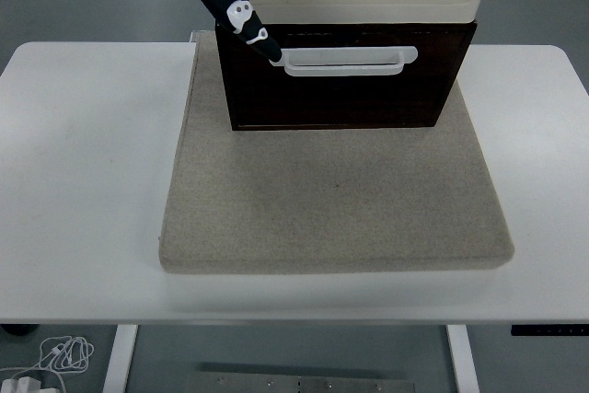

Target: Open the drawer under the combination cabinet

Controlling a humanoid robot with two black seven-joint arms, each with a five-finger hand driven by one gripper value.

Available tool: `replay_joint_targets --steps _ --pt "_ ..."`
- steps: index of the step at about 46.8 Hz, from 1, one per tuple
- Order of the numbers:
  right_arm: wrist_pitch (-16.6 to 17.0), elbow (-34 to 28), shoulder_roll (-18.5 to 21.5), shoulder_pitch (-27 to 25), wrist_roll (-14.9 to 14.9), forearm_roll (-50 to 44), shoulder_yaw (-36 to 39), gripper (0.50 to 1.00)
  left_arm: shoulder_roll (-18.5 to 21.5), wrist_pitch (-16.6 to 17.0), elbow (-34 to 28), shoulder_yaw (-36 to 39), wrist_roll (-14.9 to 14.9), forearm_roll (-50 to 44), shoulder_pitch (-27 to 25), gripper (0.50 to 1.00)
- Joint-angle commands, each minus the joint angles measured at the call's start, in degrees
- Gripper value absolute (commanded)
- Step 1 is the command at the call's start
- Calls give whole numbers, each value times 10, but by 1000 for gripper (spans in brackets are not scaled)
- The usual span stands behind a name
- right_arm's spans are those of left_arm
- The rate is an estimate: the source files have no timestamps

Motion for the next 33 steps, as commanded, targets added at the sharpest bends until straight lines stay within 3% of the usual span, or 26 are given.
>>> replay_joint_targets --steps 1,9,24,33 --pt "0 0 0 0 0 0 0 928 -8 3 0 19 10 0 -6 1000" --pt "0 0 0 0 0 0 0 928 -19 10 8 35 24 1 -13 1000" --pt "0 0 0 0 0 0 0 928 -90 11 83 60 47 3 -22 1000" --pt "0 0 0 0 0 0 0 928 -123 3 112 58 54 73 -9 1000"
